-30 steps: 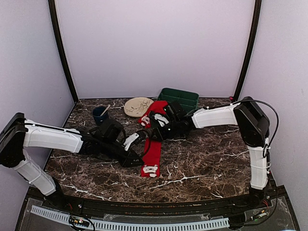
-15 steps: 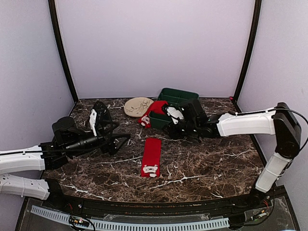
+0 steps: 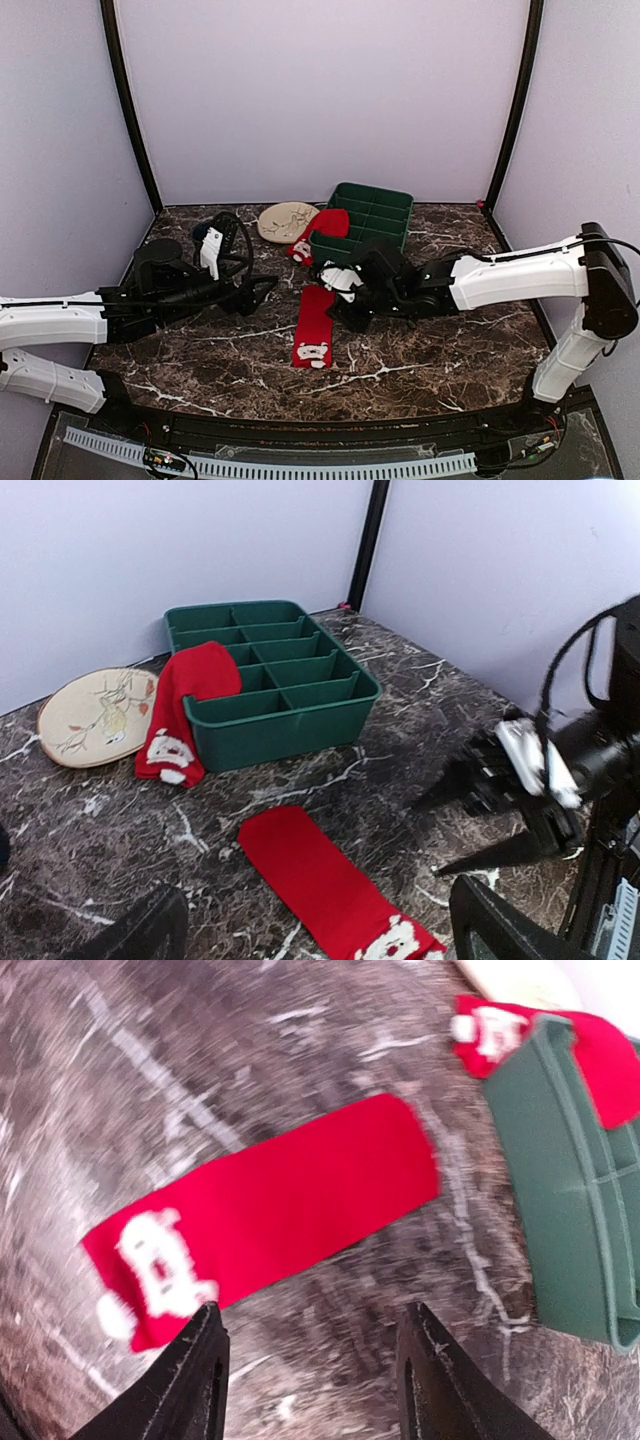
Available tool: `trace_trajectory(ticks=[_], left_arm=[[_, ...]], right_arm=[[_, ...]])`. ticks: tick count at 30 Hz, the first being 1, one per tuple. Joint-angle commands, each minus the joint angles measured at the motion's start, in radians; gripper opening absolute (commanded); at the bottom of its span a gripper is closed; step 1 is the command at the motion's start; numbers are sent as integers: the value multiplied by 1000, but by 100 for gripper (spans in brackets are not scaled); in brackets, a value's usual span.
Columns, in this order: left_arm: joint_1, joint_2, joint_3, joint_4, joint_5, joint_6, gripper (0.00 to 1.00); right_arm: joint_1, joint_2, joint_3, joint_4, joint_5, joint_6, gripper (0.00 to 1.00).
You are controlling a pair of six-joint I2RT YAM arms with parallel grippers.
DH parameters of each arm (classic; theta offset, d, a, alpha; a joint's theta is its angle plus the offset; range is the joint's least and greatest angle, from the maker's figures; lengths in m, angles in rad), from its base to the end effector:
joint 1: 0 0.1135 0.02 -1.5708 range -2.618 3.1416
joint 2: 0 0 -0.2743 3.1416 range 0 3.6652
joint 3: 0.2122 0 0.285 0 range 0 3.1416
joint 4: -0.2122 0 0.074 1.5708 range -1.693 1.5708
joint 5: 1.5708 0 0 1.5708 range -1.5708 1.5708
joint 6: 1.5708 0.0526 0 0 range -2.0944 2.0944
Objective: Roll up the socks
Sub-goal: Roll the sock at the center of the board.
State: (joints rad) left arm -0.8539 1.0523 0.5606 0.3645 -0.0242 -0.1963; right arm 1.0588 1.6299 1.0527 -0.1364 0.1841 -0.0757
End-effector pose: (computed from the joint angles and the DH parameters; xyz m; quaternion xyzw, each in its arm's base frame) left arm 0.1873 -0.2129 0.2571 0.2348 0.7129 -0.3233 0.5762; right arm 0.2031 0.3418 0.2033 -0.4544 0.7844 0.1216 0.4043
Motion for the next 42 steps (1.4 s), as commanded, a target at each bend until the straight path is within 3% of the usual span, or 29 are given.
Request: trace_trajectory(ticks=[1,12,18,27,32,42], left_arm=[[3,-14,-5,-106,-146,-45,93],[3,16,-28,-172,-219,-146,93],[3,7,-41,-175,-230,-161,93],[3,-16,-57,-181,-251,-159,93],[3,-27,-64,-183,-264,-163,93],[5,-36,-61,-191,-285,-157,93]], right_arm=[[97,32,-17,-67,35,-80,54],[200,123,5,-164,59,-189,65],[201,166,40,-179,54,-230,65],[206,186,72,-178,33,-284,59],[215,207,92,-210,7,-298,50],[217,242,93,-206,0,-311,50]])
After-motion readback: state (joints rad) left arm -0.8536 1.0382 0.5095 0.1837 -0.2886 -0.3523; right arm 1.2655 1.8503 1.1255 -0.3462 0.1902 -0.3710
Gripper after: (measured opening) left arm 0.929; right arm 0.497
